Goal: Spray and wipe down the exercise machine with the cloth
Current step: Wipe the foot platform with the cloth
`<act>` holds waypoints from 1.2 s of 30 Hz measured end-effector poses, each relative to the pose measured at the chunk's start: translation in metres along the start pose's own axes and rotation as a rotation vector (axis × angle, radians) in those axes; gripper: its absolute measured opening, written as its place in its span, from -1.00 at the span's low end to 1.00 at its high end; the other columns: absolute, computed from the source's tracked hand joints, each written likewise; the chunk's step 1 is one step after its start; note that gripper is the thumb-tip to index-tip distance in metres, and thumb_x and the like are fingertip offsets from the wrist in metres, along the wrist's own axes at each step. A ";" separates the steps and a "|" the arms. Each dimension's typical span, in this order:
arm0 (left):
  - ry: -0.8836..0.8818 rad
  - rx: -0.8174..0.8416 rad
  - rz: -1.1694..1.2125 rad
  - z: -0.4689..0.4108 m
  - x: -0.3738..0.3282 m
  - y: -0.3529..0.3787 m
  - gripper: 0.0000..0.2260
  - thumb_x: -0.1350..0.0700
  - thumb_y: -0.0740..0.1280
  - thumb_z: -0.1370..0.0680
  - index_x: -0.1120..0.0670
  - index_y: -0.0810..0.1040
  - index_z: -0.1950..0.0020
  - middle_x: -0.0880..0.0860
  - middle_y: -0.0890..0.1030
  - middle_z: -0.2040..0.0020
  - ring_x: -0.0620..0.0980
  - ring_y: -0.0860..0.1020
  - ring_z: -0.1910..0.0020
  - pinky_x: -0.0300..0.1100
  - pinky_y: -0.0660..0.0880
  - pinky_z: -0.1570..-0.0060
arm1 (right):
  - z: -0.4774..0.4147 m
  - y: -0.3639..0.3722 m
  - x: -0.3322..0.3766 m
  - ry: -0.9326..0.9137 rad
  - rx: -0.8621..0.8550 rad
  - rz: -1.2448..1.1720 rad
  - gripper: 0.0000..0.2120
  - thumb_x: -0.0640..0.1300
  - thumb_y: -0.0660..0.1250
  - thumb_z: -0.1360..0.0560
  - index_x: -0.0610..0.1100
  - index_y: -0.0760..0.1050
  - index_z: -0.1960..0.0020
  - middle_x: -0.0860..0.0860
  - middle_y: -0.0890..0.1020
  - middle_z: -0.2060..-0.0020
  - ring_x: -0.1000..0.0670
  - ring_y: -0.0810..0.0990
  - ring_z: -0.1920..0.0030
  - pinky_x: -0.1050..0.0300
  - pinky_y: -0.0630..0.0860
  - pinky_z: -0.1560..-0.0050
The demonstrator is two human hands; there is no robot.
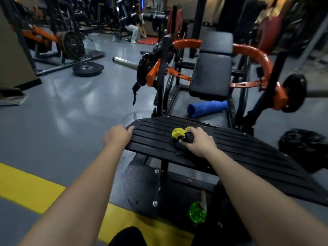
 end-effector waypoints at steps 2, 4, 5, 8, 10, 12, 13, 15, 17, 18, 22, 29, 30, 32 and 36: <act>0.087 0.073 -0.130 0.001 -0.010 0.004 -0.39 -0.41 0.05 -0.62 -0.01 0.44 -0.46 0.16 0.54 -0.36 0.23 0.52 -0.33 0.09 0.46 -0.23 | 0.027 -0.011 -0.018 0.043 -0.004 0.019 -0.43 0.36 0.36 -0.48 0.10 0.39 -0.37 -0.05 0.46 -0.25 -0.25 0.56 -0.24 -0.05 0.47 -0.23; 0.177 0.108 -0.239 0.013 -0.029 0.007 -0.31 -0.43 0.01 -0.62 -0.03 0.23 -0.61 0.16 0.36 -0.55 0.24 0.38 -0.48 0.25 0.35 -0.39 | 0.052 -0.022 -0.043 0.103 -0.020 0.040 -0.44 0.34 0.35 -0.49 0.09 0.38 -0.37 -0.06 0.45 -0.25 -0.26 0.56 -0.22 -0.06 0.49 -0.20; 0.233 0.119 -0.251 0.026 -0.046 0.008 -0.30 -0.41 -0.02 -0.63 -0.01 0.19 -0.64 0.16 0.28 -0.60 0.23 0.29 -0.55 0.33 0.25 -0.45 | 0.064 -0.029 -0.058 0.142 -0.037 0.053 -0.44 0.33 0.35 -0.50 0.08 0.38 -0.37 -0.06 0.45 -0.25 -0.26 0.56 -0.22 -0.06 0.49 -0.18; 0.496 0.134 -0.190 0.076 -0.118 0.014 -0.41 -0.29 0.02 -0.69 0.02 0.28 -0.62 0.12 0.21 -0.64 0.14 0.19 -0.61 0.35 0.07 -0.53 | 0.098 -0.048 -0.102 0.280 -0.089 0.056 -0.44 0.30 0.36 -0.50 0.06 0.37 -0.37 -0.08 0.43 -0.25 -0.26 0.55 -0.23 -0.07 0.50 -0.15; 0.668 0.204 -0.095 0.107 -0.165 0.026 -0.46 -0.23 0.11 -0.69 0.03 0.34 -0.59 0.09 0.24 -0.64 0.11 0.22 -0.60 0.26 0.14 -0.55 | 0.110 -0.054 -0.122 0.348 -0.097 0.046 -0.43 0.30 0.37 -0.49 0.05 0.36 -0.37 -0.09 0.42 -0.27 -0.26 0.54 -0.25 -0.09 0.50 -0.17; 0.798 0.308 -0.068 0.135 -0.207 0.050 -0.48 -0.23 0.14 -0.68 0.01 0.39 -0.56 0.09 0.25 -0.64 0.08 0.22 -0.61 0.16 0.19 -0.55 | 0.124 -0.062 -0.145 0.441 -0.130 0.027 -0.43 0.29 0.36 -0.49 0.03 0.37 -0.37 -0.10 0.42 -0.31 -0.28 0.51 -0.28 -0.10 0.48 -0.22; 0.828 0.333 -0.085 0.142 -0.216 0.061 -0.49 -0.23 0.14 -0.68 -0.02 0.40 -0.56 0.09 0.24 -0.64 0.07 0.21 -0.61 0.13 0.18 -0.56 | 0.127 -0.065 -0.149 0.467 -0.148 0.029 -0.43 0.29 0.36 -0.49 0.01 0.38 -0.38 -0.11 0.42 -0.33 -0.28 0.49 -0.30 -0.11 0.46 -0.26; 0.851 0.346 -0.162 0.150 -0.221 0.080 -0.50 -0.22 0.09 -0.69 -0.07 0.35 -0.59 0.05 0.19 -0.66 0.04 0.16 -0.63 0.13 0.12 -0.58 | 0.132 -0.066 -0.155 0.514 -0.173 0.043 -0.40 0.31 0.35 -0.48 0.01 0.39 -0.38 -0.12 0.41 -0.37 -0.30 0.43 -0.35 -0.17 0.39 -0.36; 0.814 0.351 -0.179 0.147 -0.211 0.093 -0.50 -0.19 0.02 -0.71 -0.09 0.26 -0.63 -0.01 0.15 -0.67 0.01 0.08 -0.65 0.15 0.03 -0.59 | 0.132 -0.062 -0.154 0.545 -0.173 0.077 -0.38 0.36 0.33 -0.45 0.05 0.39 -0.38 -0.12 0.39 -0.39 -0.31 0.35 -0.41 -0.30 0.25 -0.44; 0.794 0.348 -0.167 0.143 -0.206 0.097 -0.50 -0.17 0.01 -0.72 -0.07 0.24 -0.64 -0.02 0.15 -0.67 0.00 0.07 -0.65 0.15 0.01 -0.59 | 0.130 -0.060 -0.153 0.559 -0.169 0.089 -0.36 0.38 0.33 -0.43 0.06 0.39 -0.38 -0.13 0.38 -0.40 -0.32 0.32 -0.43 -0.35 0.21 -0.43; 0.786 0.363 -0.167 0.138 -0.209 0.105 -0.50 -0.10 -0.04 -0.73 -0.03 0.17 -0.67 -0.03 0.08 -0.69 -0.02 0.00 -0.66 0.15 -0.04 -0.60 | 0.112 -0.055 -0.134 0.555 -0.172 0.010 -0.36 0.39 0.34 -0.42 0.00 0.41 -0.32 -0.12 0.45 -0.31 -0.29 0.50 -0.29 -0.17 0.45 -0.30; 0.834 0.323 -0.246 0.135 -0.211 0.104 -0.54 0.14 0.08 -0.69 0.07 0.22 -0.62 0.02 0.20 -0.64 -0.01 0.11 -0.64 0.12 0.06 -0.58 | 0.067 -0.018 -0.043 0.413 -0.165 0.007 -0.46 0.22 0.34 -0.49 0.01 0.36 -0.37 -0.11 0.37 -0.37 -0.26 0.50 -0.27 -0.14 0.43 -0.29; 0.826 0.320 -0.245 0.135 -0.211 0.103 -0.54 0.15 0.08 -0.69 0.09 0.23 -0.61 0.03 0.23 -0.63 -0.01 0.13 -0.63 0.11 0.07 -0.57 | 0.068 -0.019 -0.043 0.408 -0.171 0.002 -0.48 0.21 0.34 -0.51 0.03 0.37 -0.39 -0.11 0.36 -0.37 -0.27 0.50 -0.26 -0.12 0.44 -0.28; 0.800 0.318 -0.212 0.137 -0.211 0.099 -0.55 0.14 0.05 -0.70 0.11 0.25 -0.60 0.06 0.26 -0.61 -0.01 0.15 -0.62 0.08 0.07 -0.57 | 0.072 -0.020 -0.049 0.380 -0.181 -0.011 -0.53 0.20 0.32 -0.53 0.06 0.40 -0.38 -0.11 0.37 -0.36 -0.28 0.49 -0.24 -0.10 0.46 -0.24; 0.806 0.343 -0.186 0.142 -0.212 0.094 -0.55 0.13 0.00 -0.71 0.10 0.23 -0.61 0.06 0.21 -0.64 -0.02 0.10 -0.64 0.07 0.04 -0.56 | 0.082 -0.021 -0.052 0.344 -0.199 -0.005 -0.59 0.17 0.32 -0.55 0.03 0.41 -0.33 -0.11 0.37 -0.32 -0.29 0.47 -0.22 -0.10 0.45 -0.17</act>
Point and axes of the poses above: each hand's wrist, its own z-axis away from the middle knuckle, its own y-axis out of the palm, x = y × z, the point moved 5 cm from there along -z, towards the middle knuckle
